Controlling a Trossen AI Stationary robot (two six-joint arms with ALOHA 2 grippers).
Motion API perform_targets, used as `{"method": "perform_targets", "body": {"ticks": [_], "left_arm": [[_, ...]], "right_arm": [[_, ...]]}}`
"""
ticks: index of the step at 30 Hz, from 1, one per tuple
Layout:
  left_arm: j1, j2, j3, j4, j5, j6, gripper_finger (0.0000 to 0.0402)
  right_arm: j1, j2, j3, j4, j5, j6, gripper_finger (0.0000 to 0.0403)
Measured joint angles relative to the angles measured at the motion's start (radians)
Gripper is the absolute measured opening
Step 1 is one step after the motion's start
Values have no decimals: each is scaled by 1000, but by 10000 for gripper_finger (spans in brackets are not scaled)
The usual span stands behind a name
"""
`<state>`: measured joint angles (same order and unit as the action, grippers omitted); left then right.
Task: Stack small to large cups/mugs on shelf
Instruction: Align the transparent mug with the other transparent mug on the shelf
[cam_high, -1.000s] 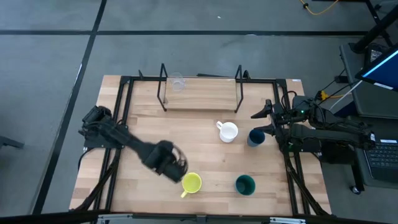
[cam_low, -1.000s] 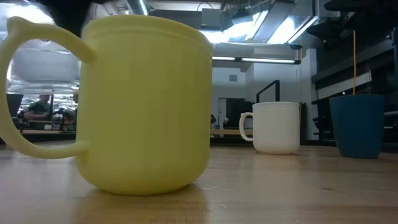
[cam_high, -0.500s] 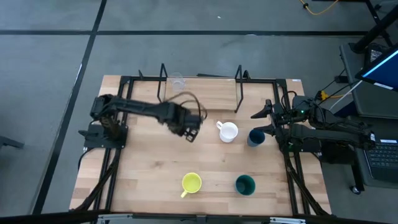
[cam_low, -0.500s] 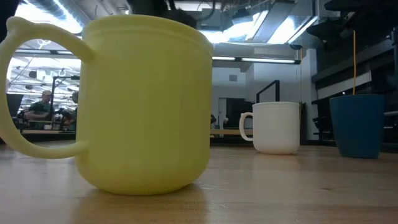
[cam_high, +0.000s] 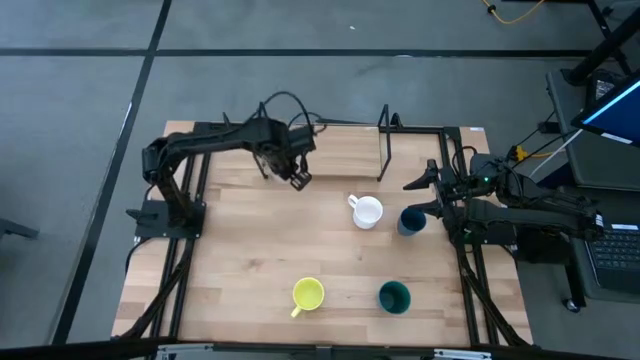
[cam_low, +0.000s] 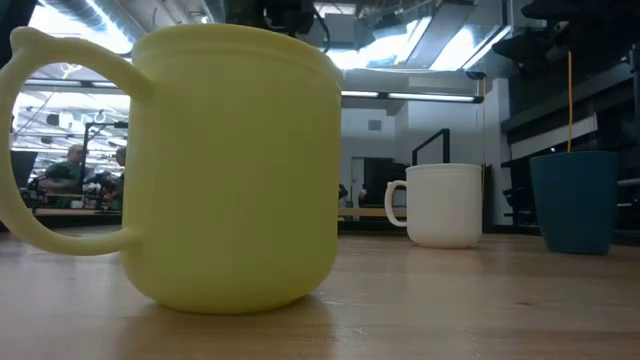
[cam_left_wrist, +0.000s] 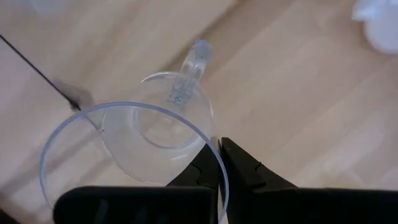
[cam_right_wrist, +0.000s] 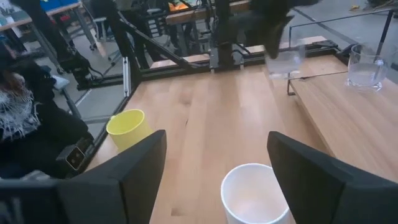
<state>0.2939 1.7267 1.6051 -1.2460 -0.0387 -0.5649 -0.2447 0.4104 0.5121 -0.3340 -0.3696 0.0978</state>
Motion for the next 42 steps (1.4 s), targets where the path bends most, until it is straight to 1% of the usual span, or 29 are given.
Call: {"method": "perform_targets", "body": {"ticks": [2,5,11,16,18,20,24,26,29,36,42], "left_arm": [[13,0,22,-13,-6,62,0],[28,-1,48,-5,-6,149,0],[100,0,48,9,-52,228,0],[164,8,48,43,-44,295,0],[178,8,48,44,-11,320,0],[179,11,48,44,17,333,0],[171,25,48,48,22,378,0],[166,44,49,48,12,419,0],[165,71,47,36,-50,444,0],[179,160,47,23,-21,451,0],[179,211,47,11,-18,522,0]], "right_arm": [[0,0,0,1,0,-7,282],[0,0,0,18,0,28,282],[0,-1,0,37,1,47,282],[0,-1,0,33,1,1,282],[0,-1,0,33,1,-22,282],[0,-1,0,35,1,-28,282],[0,-1,0,37,1,-28,282],[0,-1,0,38,1,-28,282],[0,-1,0,37,1,-29,282],[0,0,0,35,1,-29,282],[0,0,0,30,1,-29,282]]}}
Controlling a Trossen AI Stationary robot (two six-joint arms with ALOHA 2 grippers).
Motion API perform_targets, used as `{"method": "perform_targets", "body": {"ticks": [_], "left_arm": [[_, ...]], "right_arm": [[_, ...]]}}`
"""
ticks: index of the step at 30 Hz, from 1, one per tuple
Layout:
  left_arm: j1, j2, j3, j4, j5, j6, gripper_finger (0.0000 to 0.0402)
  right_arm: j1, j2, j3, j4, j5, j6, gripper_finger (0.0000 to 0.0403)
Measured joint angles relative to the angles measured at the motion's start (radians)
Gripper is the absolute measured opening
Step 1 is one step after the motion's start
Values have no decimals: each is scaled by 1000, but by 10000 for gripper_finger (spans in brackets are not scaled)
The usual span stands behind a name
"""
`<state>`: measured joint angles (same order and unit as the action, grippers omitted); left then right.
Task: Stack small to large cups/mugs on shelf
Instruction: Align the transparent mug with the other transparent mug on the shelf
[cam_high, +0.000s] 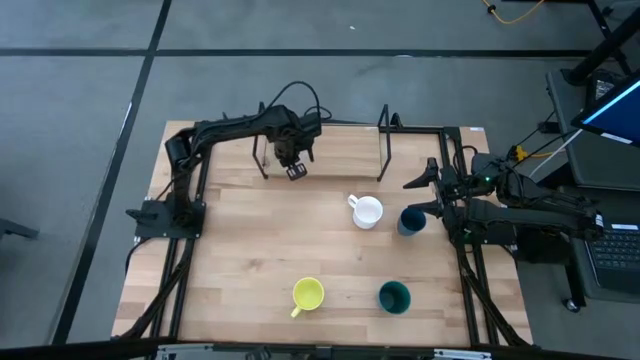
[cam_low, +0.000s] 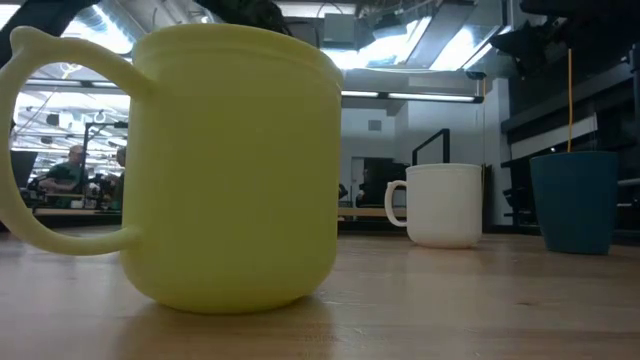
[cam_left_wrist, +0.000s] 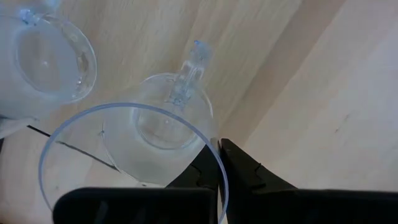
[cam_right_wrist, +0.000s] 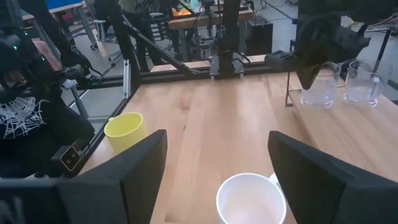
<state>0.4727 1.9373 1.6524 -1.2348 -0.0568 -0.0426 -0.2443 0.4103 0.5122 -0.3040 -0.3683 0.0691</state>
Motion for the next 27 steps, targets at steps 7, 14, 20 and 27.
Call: {"method": "perform_targets", "body": {"ticks": [7,14,20,27], "left_arm": [[1,14,0,-6,-14,79,1],[3,14,0,-6,-70,82,32],[8,14,0,-6,-73,80,55],[7,14,0,-41,-62,71,94]], "right_arm": [[0,0,0,-16,0,0,282],[0,0,0,-28,0,0,282],[0,0,0,-32,0,0,282],[0,0,0,-32,0,0,282]]}}
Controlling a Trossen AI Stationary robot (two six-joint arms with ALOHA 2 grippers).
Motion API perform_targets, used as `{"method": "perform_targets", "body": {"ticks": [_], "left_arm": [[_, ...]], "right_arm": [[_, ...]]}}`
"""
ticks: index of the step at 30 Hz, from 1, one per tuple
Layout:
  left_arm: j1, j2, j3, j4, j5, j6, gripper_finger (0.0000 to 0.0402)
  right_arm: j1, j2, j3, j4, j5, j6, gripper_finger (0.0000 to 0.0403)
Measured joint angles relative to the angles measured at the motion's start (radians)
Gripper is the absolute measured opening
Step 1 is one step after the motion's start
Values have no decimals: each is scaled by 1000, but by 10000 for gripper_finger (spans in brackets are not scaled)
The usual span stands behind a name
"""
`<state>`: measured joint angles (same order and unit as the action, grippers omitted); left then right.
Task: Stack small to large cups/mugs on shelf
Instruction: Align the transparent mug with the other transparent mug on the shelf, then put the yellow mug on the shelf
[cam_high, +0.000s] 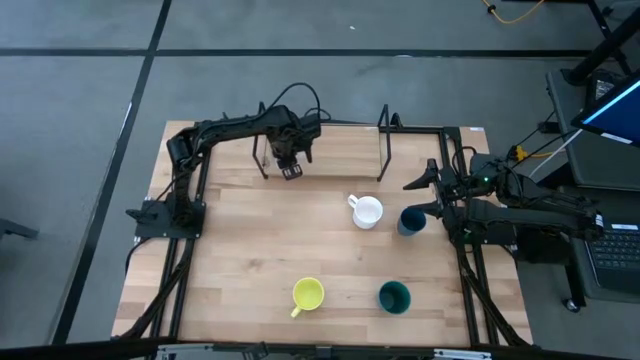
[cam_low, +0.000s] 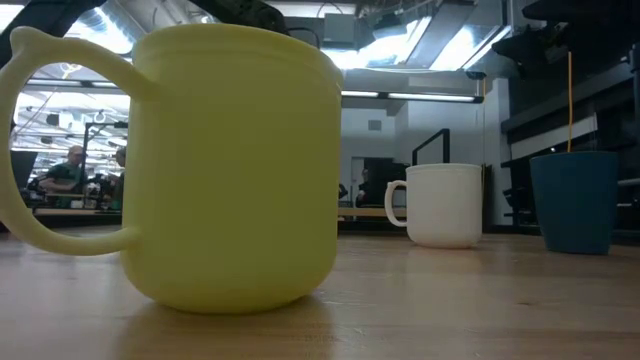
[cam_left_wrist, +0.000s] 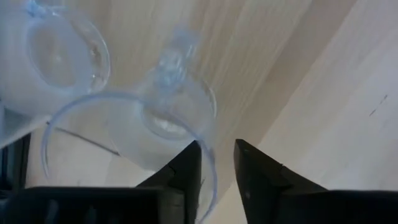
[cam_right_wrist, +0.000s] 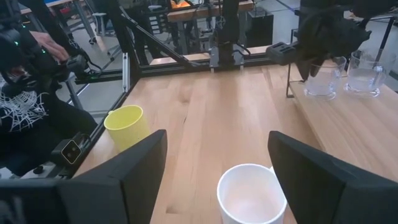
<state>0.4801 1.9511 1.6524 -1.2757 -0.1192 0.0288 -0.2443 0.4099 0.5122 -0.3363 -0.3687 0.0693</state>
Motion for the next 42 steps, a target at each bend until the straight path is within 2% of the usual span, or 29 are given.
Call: {"method": "perform_targets", "body": {"ticks": [7,17,21,23,26,31,37,42], "left_arm": [[0,0,19,-38,-20,-1,126],[-5,-1,254,-193,-21,-31,130],[-33,-1,320,-304,-10,-112,130],[-57,-18,323,-291,31,-143,130],[-109,-45,326,-299,109,-154,130],[-226,-62,324,-282,120,-204,130],[-384,-65,323,-269,111,-395,130],[-517,-65,323,-134,111,-548,130]], "right_arm": [[0,0,0,0,0,0,282],[0,0,0,1,0,0,282],[0,0,0,1,0,4,282],[0,0,0,1,0,8,282],[0,0,0,1,0,31,282],[0,0,0,2,0,29,282],[0,0,0,3,0,5,282],[0,0,0,1,0,0,282]]}}
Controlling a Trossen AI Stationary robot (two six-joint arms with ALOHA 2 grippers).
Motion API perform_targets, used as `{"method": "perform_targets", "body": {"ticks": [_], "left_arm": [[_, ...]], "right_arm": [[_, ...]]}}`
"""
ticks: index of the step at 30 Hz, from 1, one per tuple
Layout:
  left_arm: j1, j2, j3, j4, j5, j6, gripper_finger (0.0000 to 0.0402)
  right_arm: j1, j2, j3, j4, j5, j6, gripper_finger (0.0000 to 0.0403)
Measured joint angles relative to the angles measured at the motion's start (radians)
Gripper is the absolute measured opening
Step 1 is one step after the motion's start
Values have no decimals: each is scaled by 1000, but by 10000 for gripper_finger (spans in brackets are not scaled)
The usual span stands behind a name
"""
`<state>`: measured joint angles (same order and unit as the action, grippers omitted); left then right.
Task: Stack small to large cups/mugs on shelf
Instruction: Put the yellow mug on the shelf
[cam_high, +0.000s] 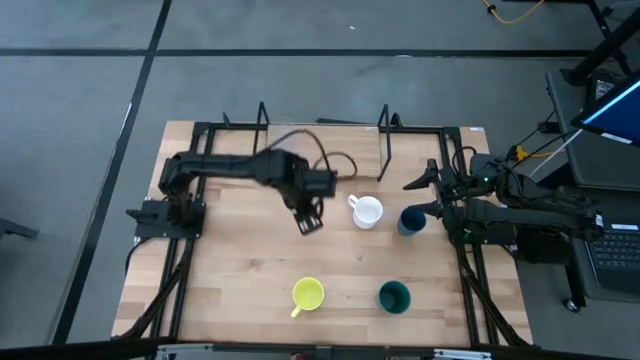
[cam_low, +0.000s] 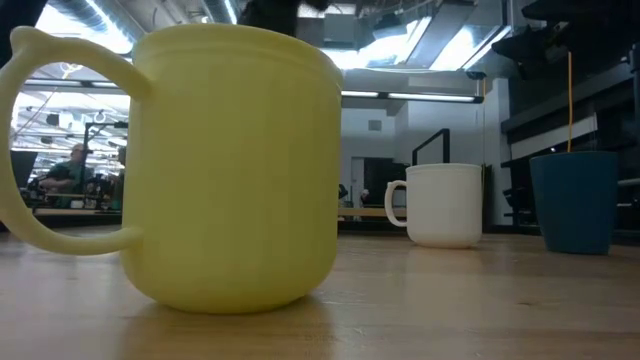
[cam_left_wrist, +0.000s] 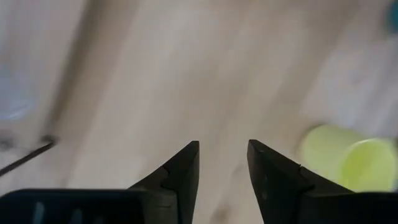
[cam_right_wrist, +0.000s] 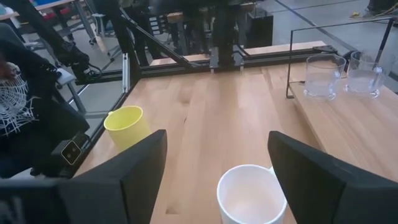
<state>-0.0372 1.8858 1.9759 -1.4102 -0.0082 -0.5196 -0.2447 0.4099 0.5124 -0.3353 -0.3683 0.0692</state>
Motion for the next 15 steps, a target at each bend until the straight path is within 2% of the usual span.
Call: {"method": "perform_targets", "body": {"ticks": [7,15], "left_arm": [[-190,7,0,220,-52,-127,130],[-371,48,0,310,-87,-337,130]], "right_arm": [[0,0,0,-57,0,4,282],[0,1,0,-105,1,32,282]]}}
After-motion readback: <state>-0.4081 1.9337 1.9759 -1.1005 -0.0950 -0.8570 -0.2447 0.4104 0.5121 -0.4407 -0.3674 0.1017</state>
